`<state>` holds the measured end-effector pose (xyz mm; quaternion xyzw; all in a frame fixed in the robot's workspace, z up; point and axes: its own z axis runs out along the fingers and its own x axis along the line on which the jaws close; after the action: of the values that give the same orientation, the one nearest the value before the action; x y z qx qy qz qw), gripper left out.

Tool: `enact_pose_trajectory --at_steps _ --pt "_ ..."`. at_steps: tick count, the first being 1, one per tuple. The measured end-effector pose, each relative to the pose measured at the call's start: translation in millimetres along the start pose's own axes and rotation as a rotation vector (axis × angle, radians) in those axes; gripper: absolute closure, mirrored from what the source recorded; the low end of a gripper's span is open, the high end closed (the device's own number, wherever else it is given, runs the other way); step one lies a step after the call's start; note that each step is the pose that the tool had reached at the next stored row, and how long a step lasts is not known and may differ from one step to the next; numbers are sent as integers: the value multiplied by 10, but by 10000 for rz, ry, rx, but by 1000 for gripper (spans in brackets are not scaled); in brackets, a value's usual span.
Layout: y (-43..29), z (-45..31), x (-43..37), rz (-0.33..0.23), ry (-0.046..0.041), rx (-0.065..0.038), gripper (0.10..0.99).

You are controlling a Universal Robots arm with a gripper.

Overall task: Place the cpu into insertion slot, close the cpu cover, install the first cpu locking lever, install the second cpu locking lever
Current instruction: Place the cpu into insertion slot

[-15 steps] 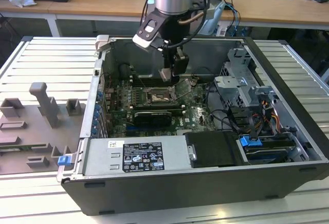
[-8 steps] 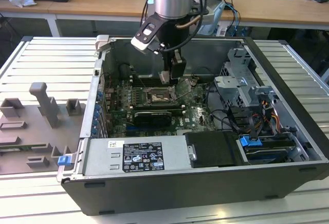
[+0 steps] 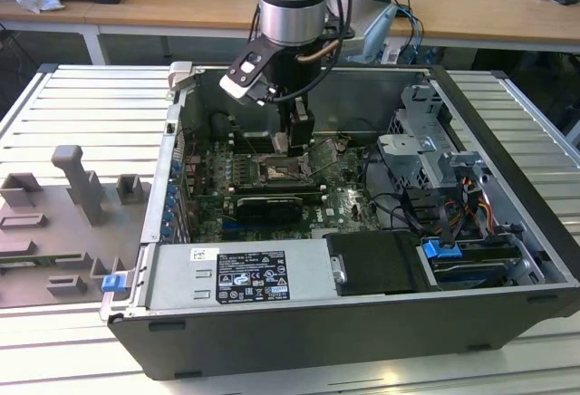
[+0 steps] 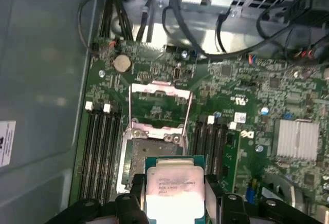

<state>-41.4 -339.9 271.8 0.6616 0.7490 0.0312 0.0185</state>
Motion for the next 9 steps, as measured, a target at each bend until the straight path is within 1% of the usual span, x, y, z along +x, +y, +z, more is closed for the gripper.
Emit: enact_pose_trajectory --at_steps 1,3,7,9 --pt "-18 40 25 64 -6 3 545" --pt "-29 96 39 335 -33 7 545" --pt "-35 155 50 573 -53 4 545" --pt "-36 213 93 620 -84 6 545"
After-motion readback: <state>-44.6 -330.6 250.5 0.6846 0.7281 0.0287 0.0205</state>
